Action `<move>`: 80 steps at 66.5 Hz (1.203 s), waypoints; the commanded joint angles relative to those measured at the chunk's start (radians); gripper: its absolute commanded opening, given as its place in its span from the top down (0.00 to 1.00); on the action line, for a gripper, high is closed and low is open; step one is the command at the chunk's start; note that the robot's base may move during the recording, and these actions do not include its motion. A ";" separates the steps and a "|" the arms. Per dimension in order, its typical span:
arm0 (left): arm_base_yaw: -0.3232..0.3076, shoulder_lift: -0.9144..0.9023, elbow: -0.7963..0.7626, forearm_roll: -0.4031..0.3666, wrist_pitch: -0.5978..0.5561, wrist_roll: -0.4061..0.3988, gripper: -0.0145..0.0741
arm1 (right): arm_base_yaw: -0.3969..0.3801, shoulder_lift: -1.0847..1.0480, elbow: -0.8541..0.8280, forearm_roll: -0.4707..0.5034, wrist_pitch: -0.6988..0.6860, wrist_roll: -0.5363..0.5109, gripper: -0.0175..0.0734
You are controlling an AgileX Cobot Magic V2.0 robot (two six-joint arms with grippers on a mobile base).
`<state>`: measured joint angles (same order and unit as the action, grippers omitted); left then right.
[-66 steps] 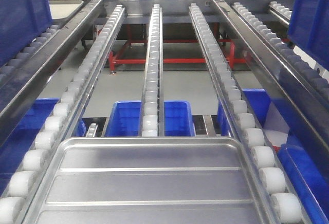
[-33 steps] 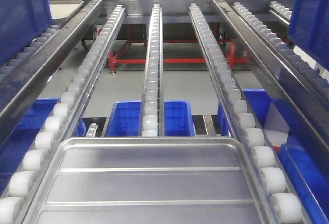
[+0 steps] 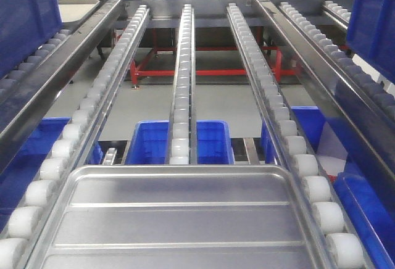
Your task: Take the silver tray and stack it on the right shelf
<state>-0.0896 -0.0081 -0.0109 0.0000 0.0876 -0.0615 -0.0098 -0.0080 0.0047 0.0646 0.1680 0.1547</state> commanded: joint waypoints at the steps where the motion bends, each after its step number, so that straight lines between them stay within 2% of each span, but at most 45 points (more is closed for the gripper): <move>1: -0.009 0.056 -0.138 0.000 0.081 0.001 0.94 | 0.039 0.065 -0.101 0.010 -0.018 -0.012 0.75; 6: -0.009 0.146 -0.258 -0.006 0.241 0.001 0.94 | 0.086 0.164 -0.183 0.011 0.125 -0.012 0.75; 14: -0.009 0.342 -0.393 -0.027 0.394 0.001 0.94 | 0.177 0.376 -0.310 0.016 0.329 -0.012 0.75; 22: -0.009 0.538 -0.471 -0.043 0.543 0.001 0.94 | 0.262 0.586 -0.391 0.018 0.374 -0.012 0.75; 28: -0.009 0.650 -0.473 -0.049 0.555 0.001 0.94 | 0.294 0.703 -0.405 0.023 0.367 -0.012 0.75; 34: -0.009 0.739 -0.473 -0.089 0.555 0.001 0.94 | 0.297 0.781 -0.405 0.054 0.349 -0.012 0.75; 47: -0.009 0.872 -0.482 -0.242 0.568 0.001 0.94 | 0.297 0.877 -0.454 0.095 0.353 -0.006 0.75; 59: -0.012 0.932 -0.486 -0.250 0.568 0.001 0.94 | 0.297 0.948 -0.505 0.100 0.367 0.145 0.74; 65: -0.043 0.932 -0.500 -0.237 0.594 -0.020 0.94 | 0.302 0.995 -0.528 0.078 0.367 0.201 0.73; 69: -0.082 0.932 -0.515 -0.205 0.600 -0.075 0.94 | 0.308 1.025 -0.547 0.054 0.367 0.236 0.72; 74: -0.141 0.938 -0.543 -0.074 0.606 -0.238 0.94 | 0.325 1.057 -0.577 0.011 0.369 0.289 0.72; 80: -0.243 0.973 -0.587 0.126 0.655 -0.462 0.94 | 0.355 1.096 -0.618 -0.065 0.397 0.393 0.72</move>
<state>-0.2542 0.9440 -0.5340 -0.0297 0.7374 -0.3334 0.3233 1.0683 -0.5490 0.0672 0.5806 0.4567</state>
